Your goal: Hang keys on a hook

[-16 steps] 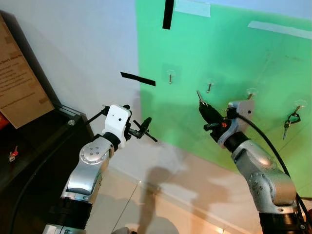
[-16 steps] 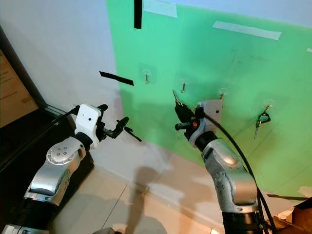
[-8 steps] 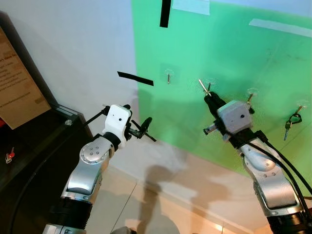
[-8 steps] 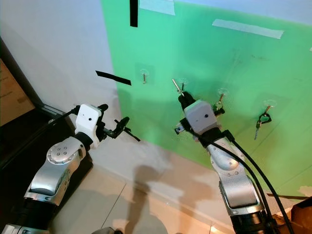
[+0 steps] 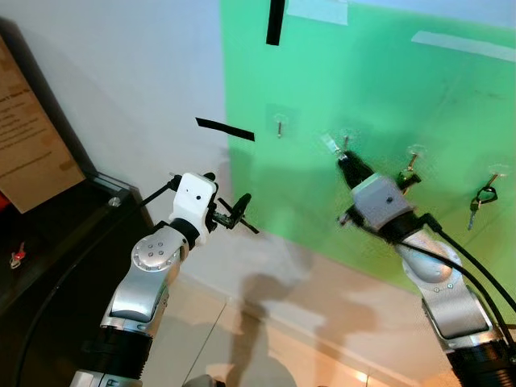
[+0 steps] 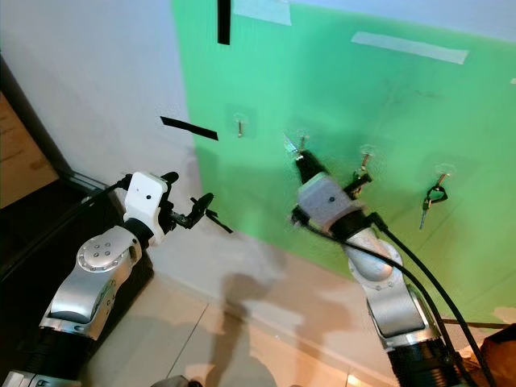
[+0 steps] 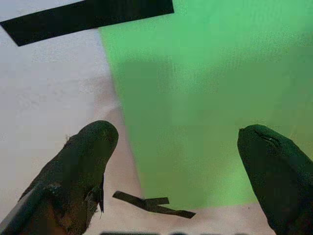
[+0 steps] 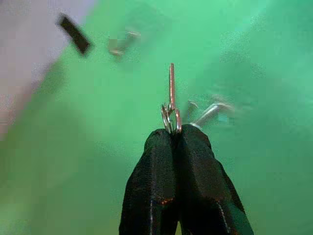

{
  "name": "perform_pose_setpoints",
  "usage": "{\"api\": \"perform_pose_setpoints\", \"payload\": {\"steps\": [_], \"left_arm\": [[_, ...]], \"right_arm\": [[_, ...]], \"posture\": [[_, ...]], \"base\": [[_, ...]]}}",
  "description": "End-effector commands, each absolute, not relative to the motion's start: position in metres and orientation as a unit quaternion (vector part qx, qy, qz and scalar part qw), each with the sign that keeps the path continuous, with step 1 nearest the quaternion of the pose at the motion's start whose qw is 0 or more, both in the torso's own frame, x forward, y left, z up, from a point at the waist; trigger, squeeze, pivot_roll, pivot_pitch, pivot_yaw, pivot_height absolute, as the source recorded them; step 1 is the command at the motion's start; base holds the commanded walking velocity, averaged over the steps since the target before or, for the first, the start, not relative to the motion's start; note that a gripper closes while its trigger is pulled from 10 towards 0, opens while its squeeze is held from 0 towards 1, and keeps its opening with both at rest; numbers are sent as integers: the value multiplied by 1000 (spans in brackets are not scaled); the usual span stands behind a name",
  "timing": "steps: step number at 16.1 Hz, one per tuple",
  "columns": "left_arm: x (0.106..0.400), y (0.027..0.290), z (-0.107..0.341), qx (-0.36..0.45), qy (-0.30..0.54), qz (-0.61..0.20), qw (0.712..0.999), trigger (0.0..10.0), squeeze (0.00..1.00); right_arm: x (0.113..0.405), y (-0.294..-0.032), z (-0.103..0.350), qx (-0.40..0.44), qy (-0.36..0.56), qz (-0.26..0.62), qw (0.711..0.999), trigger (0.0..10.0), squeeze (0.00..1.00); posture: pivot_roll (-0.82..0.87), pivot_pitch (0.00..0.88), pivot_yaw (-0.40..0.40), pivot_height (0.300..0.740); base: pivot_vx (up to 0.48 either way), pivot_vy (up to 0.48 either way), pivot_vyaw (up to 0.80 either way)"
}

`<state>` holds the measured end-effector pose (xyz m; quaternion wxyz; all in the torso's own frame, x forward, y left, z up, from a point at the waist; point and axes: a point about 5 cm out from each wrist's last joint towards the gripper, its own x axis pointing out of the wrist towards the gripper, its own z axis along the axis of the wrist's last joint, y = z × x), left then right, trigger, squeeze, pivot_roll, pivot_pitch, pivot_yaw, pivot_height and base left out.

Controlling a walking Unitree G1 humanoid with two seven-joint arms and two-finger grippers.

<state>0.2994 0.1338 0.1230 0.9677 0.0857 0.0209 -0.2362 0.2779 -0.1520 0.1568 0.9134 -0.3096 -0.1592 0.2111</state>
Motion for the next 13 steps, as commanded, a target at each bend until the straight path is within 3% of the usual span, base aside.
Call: {"api": "perform_pose_setpoints", "payload": {"steps": [1,4,5,6,7,9,10,12,13], "left_arm": [[302,134,126,98,11,-244,965,10000,0],[305,135,135,114,-19,-267,957,10000,0],[306,137,146,121,-50,-296,946,10000,16],[307,138,153,126,-67,-319,937,10000,302],[308,137,161,143,-84,-350,922,10000,1000],[305,136,171,165,-92,-431,882,10000,1000],[305,137,172,164,-89,-440,878,10000,1000],[300,145,178,125,-52,-515,846,10000,1000],[297,147,180,126,-42,-551,824,10000,522]], "right_arm": [[271,-144,152,-293,-157,246,911,10000,0],[267,-137,151,-277,-144,297,902,10000,0],[265,-134,151,-291,-137,331,887,10000,0],[265,-133,151,-303,-133,350,877,10000,0],[265,-132,153,-314,-129,368,866,10000,0],[262,-132,159,-350,-115,423,828,10000,0],[261,-133,160,-353,-112,430,824,10000,0],[258,-136,170,-374,-99,473,791,10000,0],[258,-136,175,-382,-100,485,780,10000,0]], "posture": [[-103,0,20,740],[-104,0,23,740],[-105,0,24,740],[-103,0,24,740],[-105,0,26,740],[-111,0,30,740],[-112,0,31,740],[-117,0,35,740],[-121,0,38,740]], "base": [[0,0,0],[0,0,0],[0,0,0],[0,0,0],[0,0,0],[0,0,0],[0,0,0],[0,0,0],[0,0,0]]}}
